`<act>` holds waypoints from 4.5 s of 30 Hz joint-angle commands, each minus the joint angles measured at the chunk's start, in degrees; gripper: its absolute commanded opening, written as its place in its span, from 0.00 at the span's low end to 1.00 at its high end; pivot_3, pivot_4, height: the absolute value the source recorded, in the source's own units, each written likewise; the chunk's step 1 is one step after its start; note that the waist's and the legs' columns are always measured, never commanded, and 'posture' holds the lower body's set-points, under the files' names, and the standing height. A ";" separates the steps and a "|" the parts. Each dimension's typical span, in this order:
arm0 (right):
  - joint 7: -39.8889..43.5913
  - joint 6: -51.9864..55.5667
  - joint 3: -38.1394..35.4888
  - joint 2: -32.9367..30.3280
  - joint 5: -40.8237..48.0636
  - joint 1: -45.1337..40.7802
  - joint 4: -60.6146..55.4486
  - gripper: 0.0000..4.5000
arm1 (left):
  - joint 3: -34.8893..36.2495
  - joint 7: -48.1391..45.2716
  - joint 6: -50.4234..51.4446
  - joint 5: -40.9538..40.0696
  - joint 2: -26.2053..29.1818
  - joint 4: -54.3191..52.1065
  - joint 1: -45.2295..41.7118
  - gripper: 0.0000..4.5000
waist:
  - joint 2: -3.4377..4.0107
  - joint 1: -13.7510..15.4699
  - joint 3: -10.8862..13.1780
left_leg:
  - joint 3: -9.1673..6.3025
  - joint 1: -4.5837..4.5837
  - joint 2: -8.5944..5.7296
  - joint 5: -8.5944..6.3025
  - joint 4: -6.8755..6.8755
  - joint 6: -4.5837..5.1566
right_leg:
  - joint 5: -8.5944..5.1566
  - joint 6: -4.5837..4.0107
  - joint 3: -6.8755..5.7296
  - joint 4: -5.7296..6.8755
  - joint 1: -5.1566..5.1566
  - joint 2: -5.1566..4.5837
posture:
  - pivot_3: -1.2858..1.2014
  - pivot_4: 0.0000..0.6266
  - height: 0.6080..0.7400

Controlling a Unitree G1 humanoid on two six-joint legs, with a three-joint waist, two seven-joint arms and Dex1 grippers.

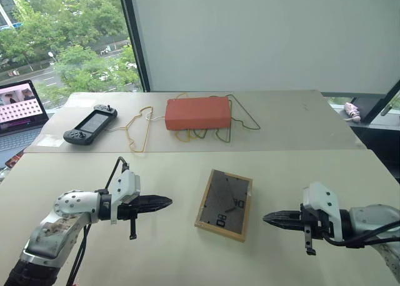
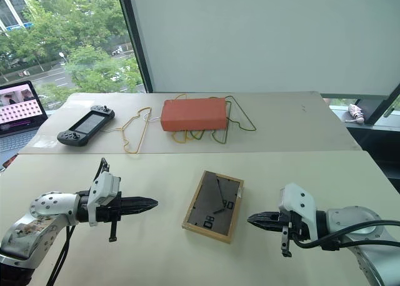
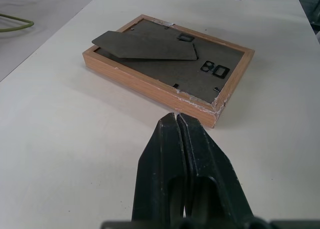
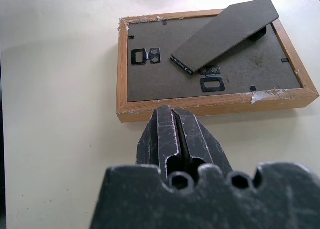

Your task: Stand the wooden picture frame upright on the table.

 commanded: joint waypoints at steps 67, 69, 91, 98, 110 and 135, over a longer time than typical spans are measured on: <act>-8.75 25.10 25.62 8.12 -6.03 -24.45 6.16 0.00 | -6.88 51.57 -93.08 73.21 -5.85 38.86 -11.17 0.77 | 0.03 -0.39 0.00 | 0.04 -0.24 0.02 0.37 -0.03 -0.54 | 0.70 0.24 -0.04 -0.73 -0.02 0.06 | 0.52 0.24 1.00; -8.03 26.55 27.06 7.78 -5.15 -24.34 4.53 0.00 | -8.26 53.83 -93.85 74.94 -5.91 40.05 -11.90 0.77 | 0.04 -0.37 0.00 | 0.03 -0.33 0.01 0.37 0.02 -0.54 | 0.73 0.29 -0.05 -0.75 -0.04 0.06 | 0.52 0.24 1.00; -14.22 31.19 27.56 12.37 -2.90 -24.99 2.00 0.00 | -16.54 63.41 -97.59 77.71 -5.68 44.19 -16.48 0.71 | 0.06 -0.21 -0.02 | 0.03 -0.30 0.01 0.37 0.16 -0.53 | 0.74 0.31 -0.04 -0.70 -0.08 0.06 | 0.52 0.24 1.00; -15.16 32.16 25.89 12.68 -1.72 -24.96 1.32 0.00 | -17.90 64.67 -96.48 78.43 -5.25 43.72 -16.27 0.26 | 0.14 -0.11 -0.09 | 0.02 -0.29 0.01 0.37 0.21 -0.53 | 0.74 0.32 -0.04 -0.69 -0.06 0.06 | 0.52 0.24 1.00; -15.85 23.55 18.04 9.48 -6.29 -36.57 19.26 0.00 | -18.26 70.52 -93.53 83.26 -4.47 40.91 -15.53 0.26 | 0.19 -0.96 -0.11 | 0.03 -0.26 0.00 0.37 0.28 -0.53 | 0.76 0.31 -0.03 -0.64 -0.10 0.06 | 0.52 0.24 1.00; -2.95 33.57 30.41 29.84 -0.83 -56.59 45.50 0.99 | -22.78 75.02 -90.91 84.44 -3.71 39.93 -16.86 0.26 | 0.34 -1.57 -0.20 | -0.03 -0.43 -0.02 0.37 0.52 -0.52 | 0.80 0.31 -0.03 0.15 -0.43 0.05 | 0.52 0.24 1.00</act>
